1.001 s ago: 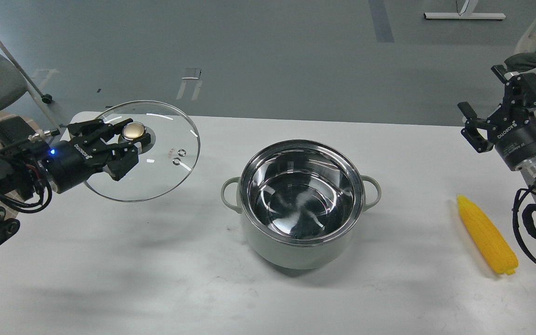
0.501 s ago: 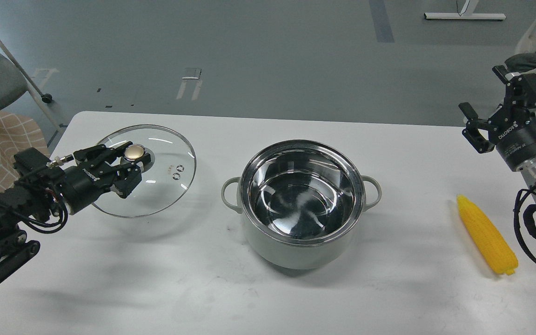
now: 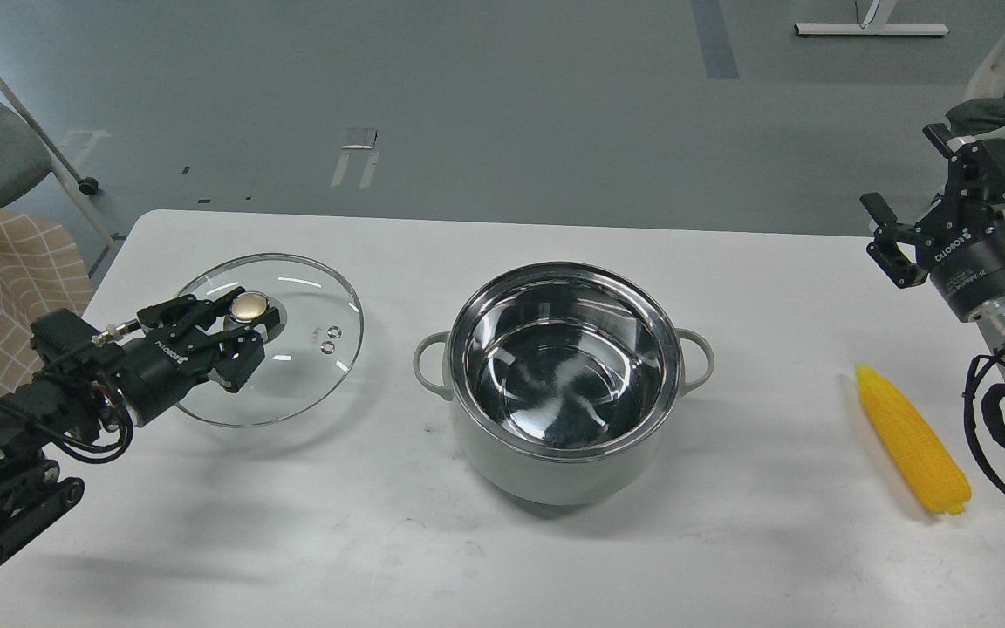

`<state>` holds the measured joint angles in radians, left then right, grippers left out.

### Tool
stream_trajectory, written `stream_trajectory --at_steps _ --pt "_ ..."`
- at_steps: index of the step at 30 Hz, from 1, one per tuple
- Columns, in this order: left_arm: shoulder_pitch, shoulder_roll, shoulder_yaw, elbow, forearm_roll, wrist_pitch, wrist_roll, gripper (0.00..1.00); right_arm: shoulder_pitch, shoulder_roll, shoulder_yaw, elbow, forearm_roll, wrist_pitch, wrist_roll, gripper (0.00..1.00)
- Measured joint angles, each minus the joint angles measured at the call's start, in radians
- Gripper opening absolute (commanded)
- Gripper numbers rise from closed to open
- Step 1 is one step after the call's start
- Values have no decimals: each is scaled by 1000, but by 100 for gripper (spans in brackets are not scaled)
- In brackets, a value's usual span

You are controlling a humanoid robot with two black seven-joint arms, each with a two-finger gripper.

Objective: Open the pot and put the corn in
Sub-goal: 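Lower the lid onto the table beside the pot and release it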

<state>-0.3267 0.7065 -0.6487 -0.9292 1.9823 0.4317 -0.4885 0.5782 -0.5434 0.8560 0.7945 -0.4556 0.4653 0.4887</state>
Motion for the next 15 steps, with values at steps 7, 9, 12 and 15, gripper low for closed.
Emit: stream_trajectory --at_steps 7,9,12,15 --pt "13 -19 1 31 0 2 0 36 -6 0 0 0 0 0 0 99" --pt "17 -25 2 35 -1 4 0 39 -6 0 1 0 0 0 0 99" --pt "22 -28 2 40 -6 8 0 40 -6 0 1 0 0 0 0 99" --pt "25 -28 2 50 -8 8 0 42 -6 0 1 0 0 0 0 99"
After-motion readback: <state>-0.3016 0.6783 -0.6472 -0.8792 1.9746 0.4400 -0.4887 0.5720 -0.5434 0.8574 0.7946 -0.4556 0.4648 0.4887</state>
